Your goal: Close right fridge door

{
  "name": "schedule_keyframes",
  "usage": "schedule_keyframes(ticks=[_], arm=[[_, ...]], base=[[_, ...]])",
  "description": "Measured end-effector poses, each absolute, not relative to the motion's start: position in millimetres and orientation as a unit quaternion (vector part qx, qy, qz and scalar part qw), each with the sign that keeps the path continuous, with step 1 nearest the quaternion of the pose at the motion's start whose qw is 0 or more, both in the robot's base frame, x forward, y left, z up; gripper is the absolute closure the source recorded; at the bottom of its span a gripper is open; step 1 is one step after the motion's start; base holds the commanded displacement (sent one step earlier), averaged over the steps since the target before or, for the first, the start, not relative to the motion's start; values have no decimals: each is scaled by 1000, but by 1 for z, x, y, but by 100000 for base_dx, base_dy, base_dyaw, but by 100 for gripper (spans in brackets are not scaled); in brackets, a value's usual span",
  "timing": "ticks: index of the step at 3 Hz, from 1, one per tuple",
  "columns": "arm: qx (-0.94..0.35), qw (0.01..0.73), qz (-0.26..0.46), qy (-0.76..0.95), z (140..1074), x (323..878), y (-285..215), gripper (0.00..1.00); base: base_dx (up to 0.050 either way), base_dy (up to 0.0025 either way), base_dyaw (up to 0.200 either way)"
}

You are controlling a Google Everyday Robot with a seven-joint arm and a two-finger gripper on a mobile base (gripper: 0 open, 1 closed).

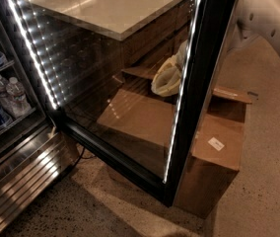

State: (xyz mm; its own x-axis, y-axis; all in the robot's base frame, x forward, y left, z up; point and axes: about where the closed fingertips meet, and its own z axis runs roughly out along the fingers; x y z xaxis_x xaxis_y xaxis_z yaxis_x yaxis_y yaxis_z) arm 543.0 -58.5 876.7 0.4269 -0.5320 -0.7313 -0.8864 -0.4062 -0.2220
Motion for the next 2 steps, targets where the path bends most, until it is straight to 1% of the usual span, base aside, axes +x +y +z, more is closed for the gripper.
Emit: schedule_keyframes(ticks=[1,2], arm=[[-786,322,310,427,878,543,-54,100],[-786,322,310,427,878,543,-54,100]], base=[[0,0,0],[0,0,0]])
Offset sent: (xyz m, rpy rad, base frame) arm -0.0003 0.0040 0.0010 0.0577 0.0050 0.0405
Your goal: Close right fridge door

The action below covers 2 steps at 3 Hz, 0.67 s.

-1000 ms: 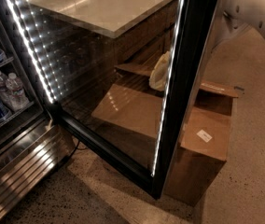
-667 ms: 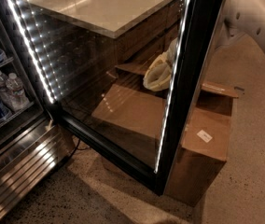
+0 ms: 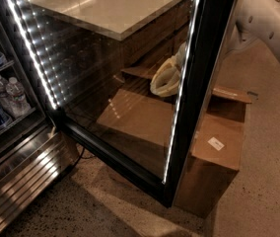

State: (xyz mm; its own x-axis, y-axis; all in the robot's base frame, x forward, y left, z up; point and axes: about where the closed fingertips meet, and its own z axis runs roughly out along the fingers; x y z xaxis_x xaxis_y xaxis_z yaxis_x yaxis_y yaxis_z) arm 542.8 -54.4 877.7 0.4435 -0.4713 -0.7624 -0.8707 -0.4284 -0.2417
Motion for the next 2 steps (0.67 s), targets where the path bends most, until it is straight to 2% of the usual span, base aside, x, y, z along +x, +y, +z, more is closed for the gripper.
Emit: schedule_keyframes(ticks=[2], arm=[[-814,290,321,388,875,541,-26,100]], base=[[0,0,0]])
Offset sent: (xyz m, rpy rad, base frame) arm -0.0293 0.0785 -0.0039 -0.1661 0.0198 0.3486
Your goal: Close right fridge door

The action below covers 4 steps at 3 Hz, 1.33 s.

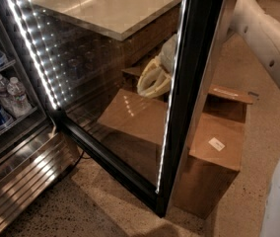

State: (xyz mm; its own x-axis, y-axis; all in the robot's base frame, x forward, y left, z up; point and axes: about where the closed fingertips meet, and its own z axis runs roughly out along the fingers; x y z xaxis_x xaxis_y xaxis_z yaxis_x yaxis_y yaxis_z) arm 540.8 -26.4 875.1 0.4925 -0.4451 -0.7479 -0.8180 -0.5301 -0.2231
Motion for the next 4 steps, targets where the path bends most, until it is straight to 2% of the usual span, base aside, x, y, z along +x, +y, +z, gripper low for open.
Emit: schedule_keyframes(ticks=[2,3,4], arm=[[-852,226,306,360,868,531,33,100],[-852,226,306,360,868,531,32,100],[-863,198,300,355,860,530,57,100]], base=[[0,0,0],[0,0,0],[-4999,-3,14]])
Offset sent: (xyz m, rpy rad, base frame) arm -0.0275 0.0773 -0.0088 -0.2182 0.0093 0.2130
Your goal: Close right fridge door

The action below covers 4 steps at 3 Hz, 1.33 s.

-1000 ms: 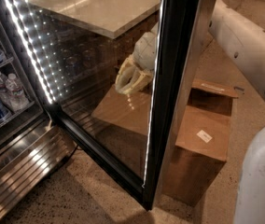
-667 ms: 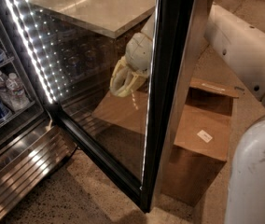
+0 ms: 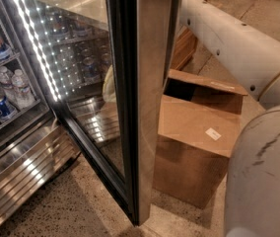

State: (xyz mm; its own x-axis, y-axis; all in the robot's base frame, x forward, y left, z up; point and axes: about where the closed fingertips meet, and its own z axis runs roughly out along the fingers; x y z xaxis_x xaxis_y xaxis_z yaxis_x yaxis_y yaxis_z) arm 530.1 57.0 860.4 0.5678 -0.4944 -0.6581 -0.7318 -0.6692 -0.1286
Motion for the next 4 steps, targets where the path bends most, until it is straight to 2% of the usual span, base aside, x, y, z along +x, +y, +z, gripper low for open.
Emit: schedule_keyframes(ticks=[3,4], arm=[[-851,215,297,375,862,536,36,100],[-856,199,293,377,860,537,38,100]], base=[[0,0,0],[0,0,0]])
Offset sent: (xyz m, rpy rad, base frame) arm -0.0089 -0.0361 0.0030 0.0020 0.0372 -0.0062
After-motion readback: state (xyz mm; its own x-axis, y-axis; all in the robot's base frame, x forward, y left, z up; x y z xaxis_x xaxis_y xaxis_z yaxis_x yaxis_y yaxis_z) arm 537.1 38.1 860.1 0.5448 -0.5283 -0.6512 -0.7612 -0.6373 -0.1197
